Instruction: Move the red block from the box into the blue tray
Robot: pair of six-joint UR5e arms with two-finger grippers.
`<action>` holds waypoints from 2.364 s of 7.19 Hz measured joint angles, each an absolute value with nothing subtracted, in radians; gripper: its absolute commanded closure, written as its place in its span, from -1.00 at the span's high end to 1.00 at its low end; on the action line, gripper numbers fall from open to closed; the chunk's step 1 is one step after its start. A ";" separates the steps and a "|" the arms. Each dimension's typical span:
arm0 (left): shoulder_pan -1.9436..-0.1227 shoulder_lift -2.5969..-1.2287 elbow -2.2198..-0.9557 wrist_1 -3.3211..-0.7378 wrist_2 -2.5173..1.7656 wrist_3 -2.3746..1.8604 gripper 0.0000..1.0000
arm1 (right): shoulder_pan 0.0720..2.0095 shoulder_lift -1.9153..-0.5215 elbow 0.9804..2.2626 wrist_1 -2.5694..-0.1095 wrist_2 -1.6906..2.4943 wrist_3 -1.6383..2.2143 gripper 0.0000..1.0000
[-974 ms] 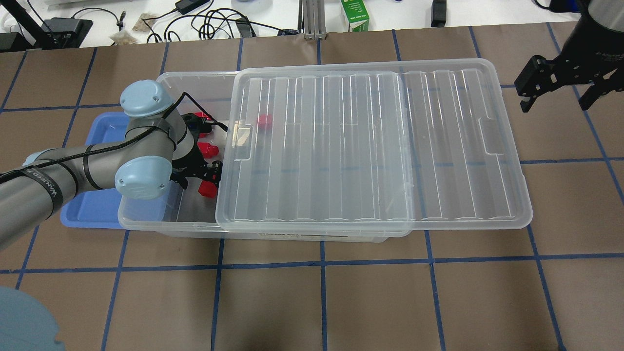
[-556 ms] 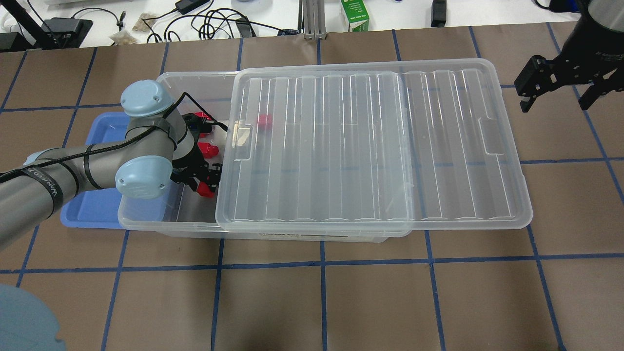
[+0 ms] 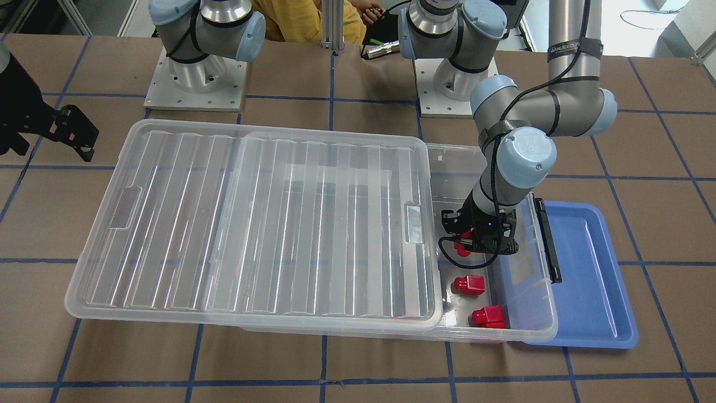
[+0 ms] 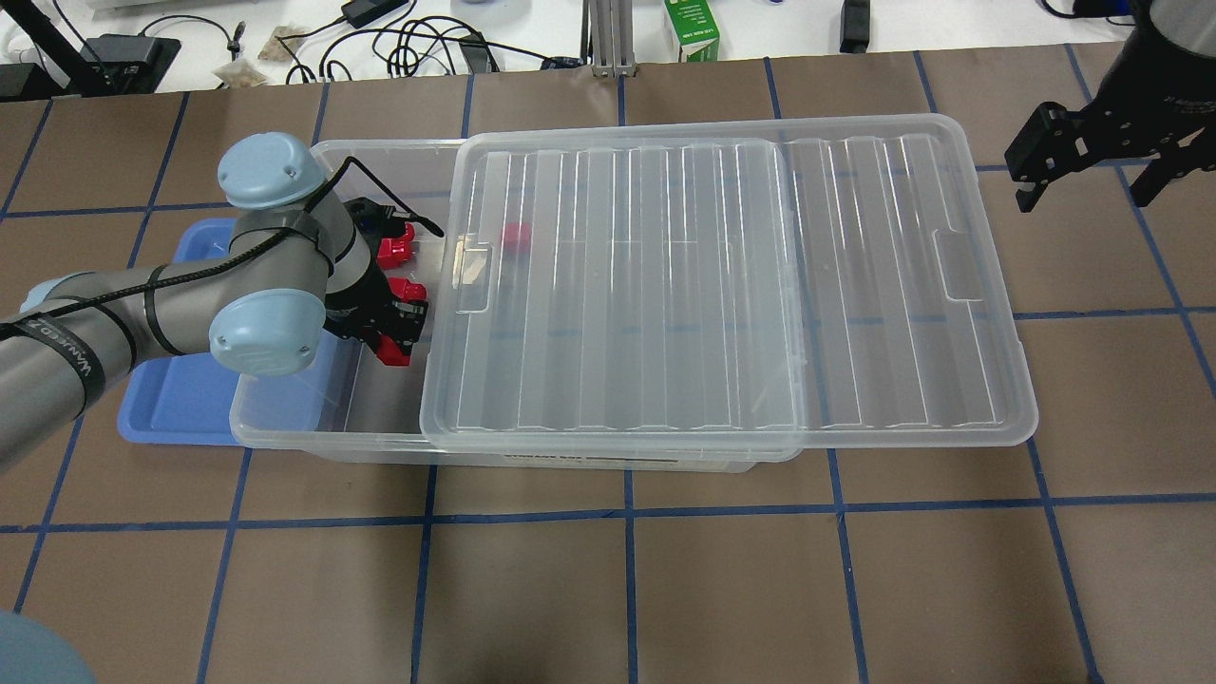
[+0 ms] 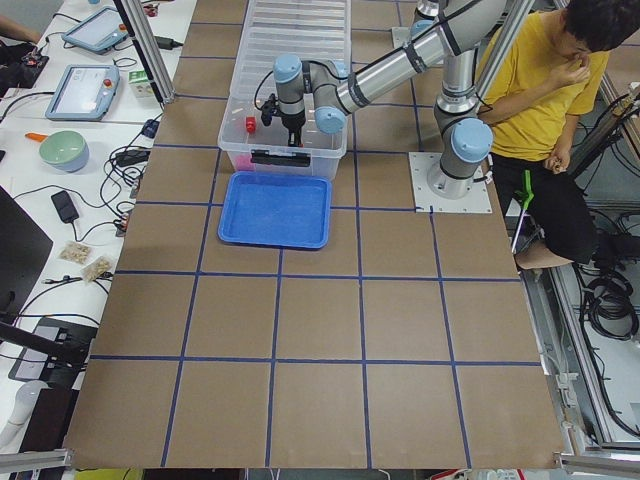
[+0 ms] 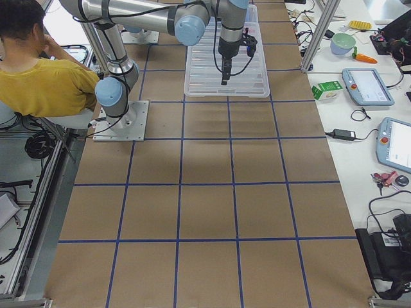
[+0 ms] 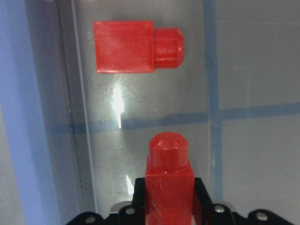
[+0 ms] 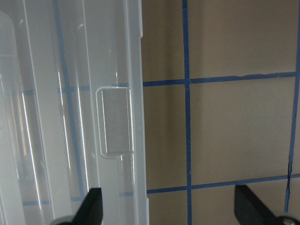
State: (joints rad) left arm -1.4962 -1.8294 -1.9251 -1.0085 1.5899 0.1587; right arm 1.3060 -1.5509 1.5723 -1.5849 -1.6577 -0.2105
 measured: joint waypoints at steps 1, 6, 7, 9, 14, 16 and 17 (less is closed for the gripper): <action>-1.498 -1.797 -1.851 -1.123 1.590 0.156 -1.00 | 1.306 -1.551 1.572 -1.590 -1.658 -0.212 1.00; -1.460 -1.672 -1.606 -1.487 1.603 0.182 -1.00 | 1.305 -1.550 1.573 -1.591 -1.658 -0.215 1.00; -1.390 -1.666 -1.604 -1.490 1.602 0.227 -1.00 | 1.305 -1.550 1.573 -1.589 -1.658 -0.216 1.00; -1.218 -1.683 -1.611 -1.477 1.592 0.395 -1.00 | 1.305 -1.550 1.574 -1.589 -1.658 -0.216 1.00; -1.099 -1.859 -1.791 -1.077 1.576 0.510 -1.00 | 1.307 -1.554 1.572 -1.589 -1.647 -0.216 1.00; -1.097 -1.904 -1.808 -1.036 1.579 0.510 0.32 | 1.308 -1.556 1.572 -1.589 -1.649 -0.216 1.00; -1.095 -1.918 -1.811 -1.031 1.582 0.512 0.90 | 1.308 -1.556 1.572 -1.589 -1.651 -0.217 1.00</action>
